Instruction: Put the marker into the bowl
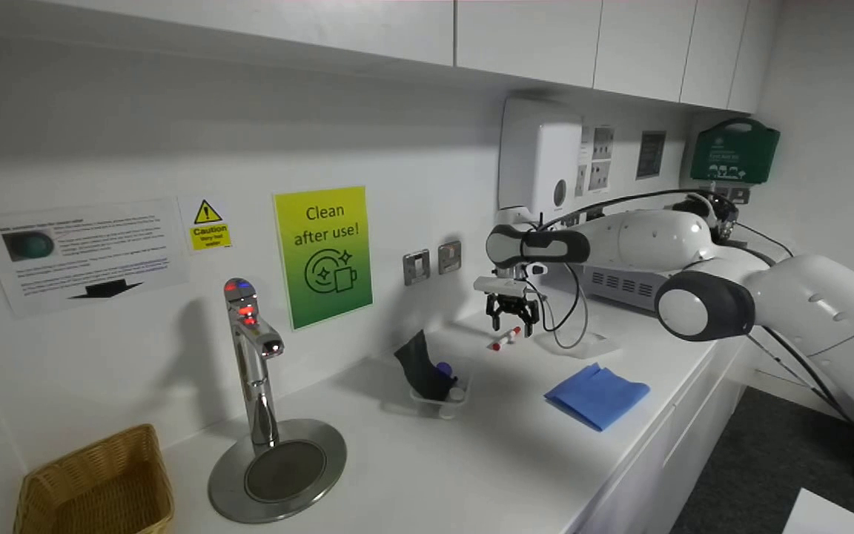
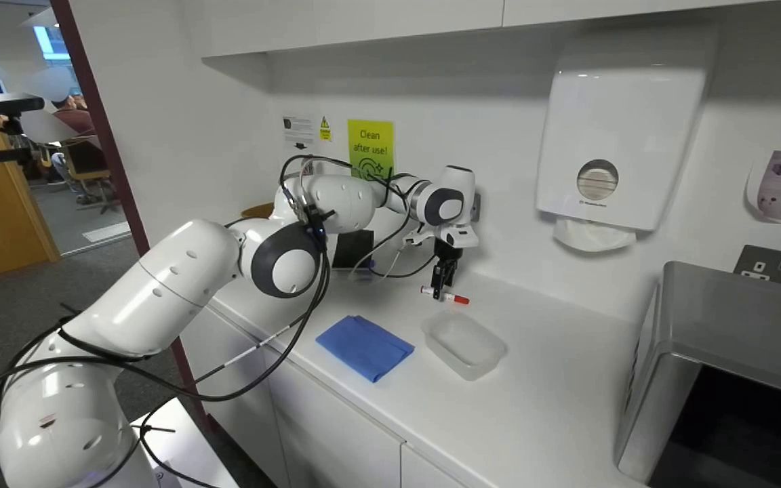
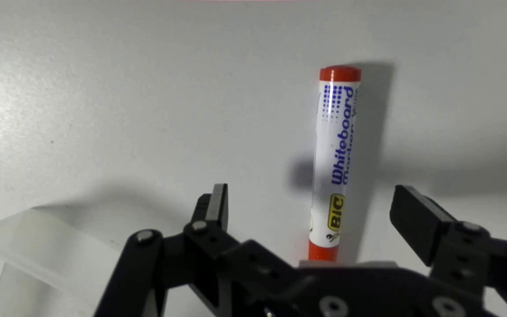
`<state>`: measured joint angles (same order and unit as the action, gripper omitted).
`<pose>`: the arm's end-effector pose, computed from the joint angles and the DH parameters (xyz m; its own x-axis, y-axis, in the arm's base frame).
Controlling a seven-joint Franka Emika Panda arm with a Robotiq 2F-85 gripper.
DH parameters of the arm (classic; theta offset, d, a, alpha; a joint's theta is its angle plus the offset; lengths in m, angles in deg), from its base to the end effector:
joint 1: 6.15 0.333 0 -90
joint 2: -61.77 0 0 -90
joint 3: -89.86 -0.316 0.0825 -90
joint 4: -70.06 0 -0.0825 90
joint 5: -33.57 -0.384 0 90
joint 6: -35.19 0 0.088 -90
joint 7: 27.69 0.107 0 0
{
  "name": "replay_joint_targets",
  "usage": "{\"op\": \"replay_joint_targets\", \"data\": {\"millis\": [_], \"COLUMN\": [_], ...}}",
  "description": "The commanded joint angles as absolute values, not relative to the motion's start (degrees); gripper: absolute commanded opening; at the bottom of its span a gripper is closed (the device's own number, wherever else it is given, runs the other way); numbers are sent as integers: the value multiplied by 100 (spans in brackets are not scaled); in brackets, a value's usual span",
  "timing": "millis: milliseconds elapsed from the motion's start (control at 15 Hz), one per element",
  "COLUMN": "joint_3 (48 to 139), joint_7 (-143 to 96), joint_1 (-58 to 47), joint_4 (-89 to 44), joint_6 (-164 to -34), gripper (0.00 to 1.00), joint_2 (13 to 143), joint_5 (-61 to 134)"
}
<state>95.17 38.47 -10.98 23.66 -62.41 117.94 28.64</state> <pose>0.7735 -0.0983 0.3244 0.2572 -0.9655 -0.0404 -0.9629 -0.2596 0.0740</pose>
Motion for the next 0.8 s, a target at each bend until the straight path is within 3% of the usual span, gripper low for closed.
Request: {"op": "replay_joint_targets", "data": {"millis": [0,600,667,733], "joint_3": [9488,9488,9488,9485], "joint_7": [3711,3706,3705,3693], "joint_1": [-1146,-1144,-1143,-1146], "joint_4": [2862,3180,3199,3206], "joint_6": [-5884,-5785,-5782,-5793], "gripper": [100,100,98,90], "joint_2": [12008,12247,12270,12288], "joint_5": [2875,2874,2873,2872]}}
